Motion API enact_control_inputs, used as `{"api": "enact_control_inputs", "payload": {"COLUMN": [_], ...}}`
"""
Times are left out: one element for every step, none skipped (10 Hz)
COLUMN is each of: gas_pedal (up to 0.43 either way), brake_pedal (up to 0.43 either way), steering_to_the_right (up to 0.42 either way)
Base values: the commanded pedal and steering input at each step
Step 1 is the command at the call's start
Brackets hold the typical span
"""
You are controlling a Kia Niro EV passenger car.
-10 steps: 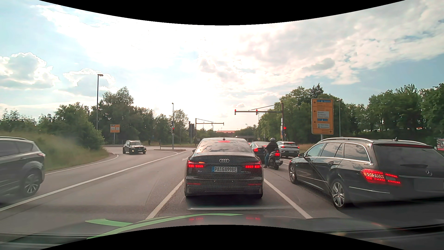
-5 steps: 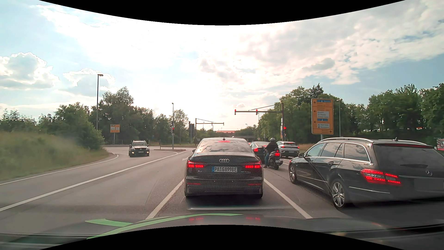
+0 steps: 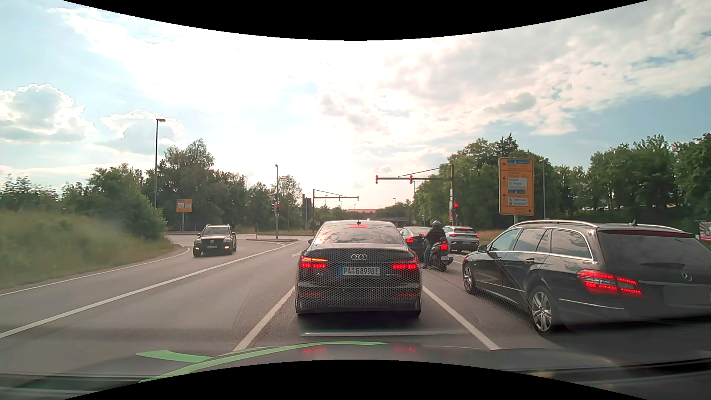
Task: Follow the waypoints while adhering to traffic rules and regulations
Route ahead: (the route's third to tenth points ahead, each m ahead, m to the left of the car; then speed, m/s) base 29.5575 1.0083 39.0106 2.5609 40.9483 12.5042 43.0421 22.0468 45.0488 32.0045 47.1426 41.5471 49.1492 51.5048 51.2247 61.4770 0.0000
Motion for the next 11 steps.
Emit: {"api": "enact_control_inputs", "payload": {"gas_pedal": [0.000,0.000,0.000,0.000,0.000,0.000,0.000,0.000,0.000,0.000,0.000], "brake_pedal": [0.293,0.293,0.293,0.293,0.293,0.293,0.293,0.293,0.293,0.293,0.293], "steering_to_the_right": [-0.001,-0.001,-0.001,-0.001,-0.002,-0.001,-0.001,-0.001,-0.001,-0.001,-0.001]}}
